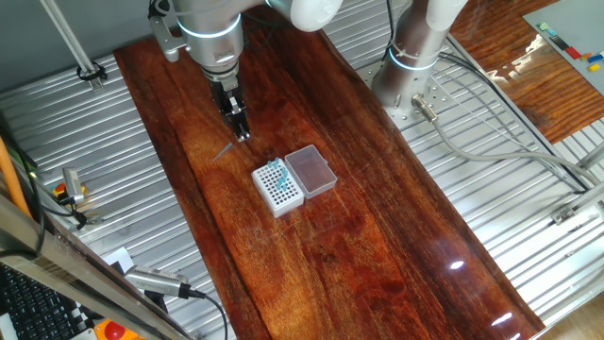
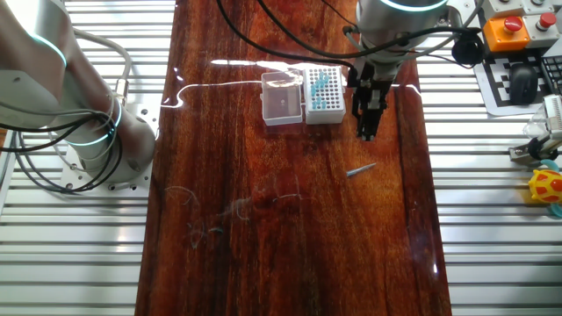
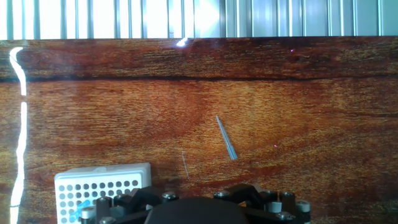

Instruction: Insert a medium pipette tip into the holder for medium pipette tips

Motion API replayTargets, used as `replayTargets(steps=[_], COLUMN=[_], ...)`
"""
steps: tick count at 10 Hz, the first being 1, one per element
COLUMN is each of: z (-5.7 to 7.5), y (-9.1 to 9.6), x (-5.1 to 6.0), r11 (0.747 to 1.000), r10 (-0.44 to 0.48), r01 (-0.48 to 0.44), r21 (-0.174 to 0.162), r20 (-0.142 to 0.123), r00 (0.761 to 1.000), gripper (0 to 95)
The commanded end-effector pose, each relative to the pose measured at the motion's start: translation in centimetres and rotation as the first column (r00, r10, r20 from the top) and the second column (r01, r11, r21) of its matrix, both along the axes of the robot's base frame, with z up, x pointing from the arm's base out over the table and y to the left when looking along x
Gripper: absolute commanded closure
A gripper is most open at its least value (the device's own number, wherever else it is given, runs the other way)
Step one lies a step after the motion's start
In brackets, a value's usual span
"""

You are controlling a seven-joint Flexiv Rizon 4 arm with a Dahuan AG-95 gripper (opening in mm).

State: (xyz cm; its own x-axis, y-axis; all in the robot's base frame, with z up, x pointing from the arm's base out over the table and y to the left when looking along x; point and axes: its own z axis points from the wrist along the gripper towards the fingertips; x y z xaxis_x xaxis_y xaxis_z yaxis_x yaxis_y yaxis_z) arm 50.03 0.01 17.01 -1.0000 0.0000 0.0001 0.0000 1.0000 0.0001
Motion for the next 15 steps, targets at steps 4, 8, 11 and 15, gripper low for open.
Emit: replayTargets(steps=[4, 8, 11, 15], z=[-0.01, -0.01, -0.01, -0.01], y=[-0.01, -0.01, -0.01, -0.01], x=[-0.03, -0.03, -0.03, -0.04], r11=[0.999, 0.999, 0.999, 0.999], r10=[0.031, 0.032, 0.031, 0.031], r01=[-0.031, -0.032, -0.031, -0.031], r21=[0.021, 0.020, 0.020, 0.020], r20=[0.003, 0.002, 0.002, 0.002], r00=[1.000, 0.999, 1.000, 1.000], gripper=[95.0, 95.0, 95.0, 95.0])
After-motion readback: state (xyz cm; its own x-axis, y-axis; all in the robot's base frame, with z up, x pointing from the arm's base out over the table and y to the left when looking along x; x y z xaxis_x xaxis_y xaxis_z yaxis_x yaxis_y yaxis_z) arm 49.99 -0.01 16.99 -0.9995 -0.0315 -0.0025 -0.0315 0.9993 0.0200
